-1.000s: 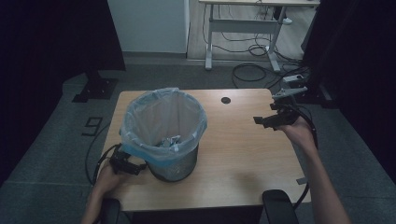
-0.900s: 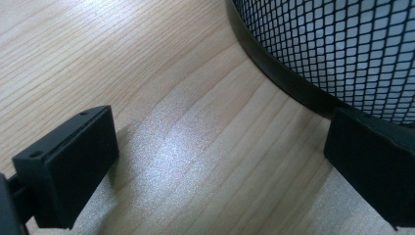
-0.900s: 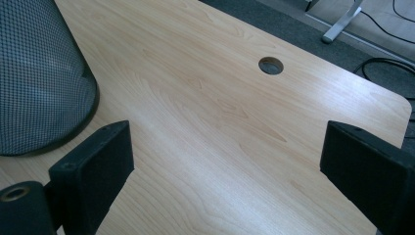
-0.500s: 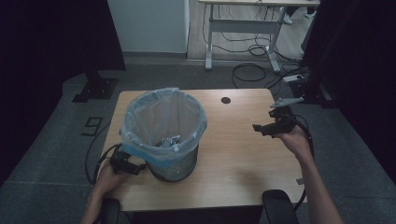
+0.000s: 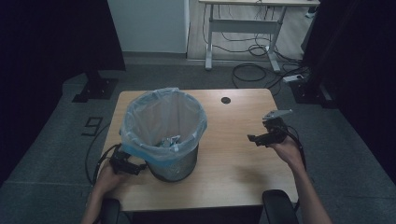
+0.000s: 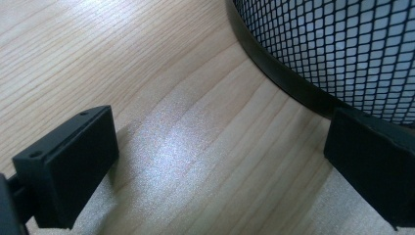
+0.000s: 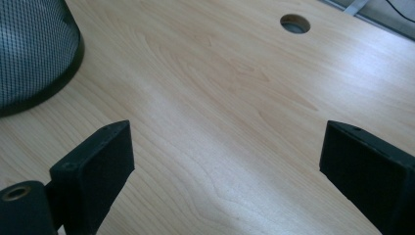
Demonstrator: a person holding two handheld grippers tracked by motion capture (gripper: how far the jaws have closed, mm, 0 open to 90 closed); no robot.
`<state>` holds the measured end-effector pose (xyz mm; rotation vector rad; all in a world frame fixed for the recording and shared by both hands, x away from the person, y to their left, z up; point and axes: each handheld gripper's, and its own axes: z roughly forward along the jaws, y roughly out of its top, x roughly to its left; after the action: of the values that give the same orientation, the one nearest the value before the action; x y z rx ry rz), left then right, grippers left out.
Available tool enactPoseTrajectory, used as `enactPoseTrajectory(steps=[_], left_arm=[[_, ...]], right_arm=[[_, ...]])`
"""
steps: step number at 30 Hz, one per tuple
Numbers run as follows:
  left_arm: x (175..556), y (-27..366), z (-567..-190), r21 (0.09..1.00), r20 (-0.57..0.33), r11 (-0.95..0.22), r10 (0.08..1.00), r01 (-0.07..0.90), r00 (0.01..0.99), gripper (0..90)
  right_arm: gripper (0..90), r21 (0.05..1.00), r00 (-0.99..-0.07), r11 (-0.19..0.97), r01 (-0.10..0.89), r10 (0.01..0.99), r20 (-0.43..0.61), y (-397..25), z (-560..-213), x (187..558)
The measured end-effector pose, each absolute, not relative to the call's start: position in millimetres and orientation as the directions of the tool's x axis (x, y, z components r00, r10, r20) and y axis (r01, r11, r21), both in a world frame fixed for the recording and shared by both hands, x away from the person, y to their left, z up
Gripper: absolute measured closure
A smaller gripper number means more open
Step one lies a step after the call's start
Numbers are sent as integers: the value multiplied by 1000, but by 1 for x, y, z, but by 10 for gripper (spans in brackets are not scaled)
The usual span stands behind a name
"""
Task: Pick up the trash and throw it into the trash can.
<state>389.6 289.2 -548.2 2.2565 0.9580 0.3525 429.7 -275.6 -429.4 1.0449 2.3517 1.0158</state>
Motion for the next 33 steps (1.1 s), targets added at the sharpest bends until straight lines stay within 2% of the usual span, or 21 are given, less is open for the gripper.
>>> enactPoseTrajectory(steps=[33], left_arm=[[389, 289, -548, 660, -7, -517, 721, 545, 693, 0]], right_arm=[[51, 722, -614, 421, 549, 789, 7, -276, -534, 403]])
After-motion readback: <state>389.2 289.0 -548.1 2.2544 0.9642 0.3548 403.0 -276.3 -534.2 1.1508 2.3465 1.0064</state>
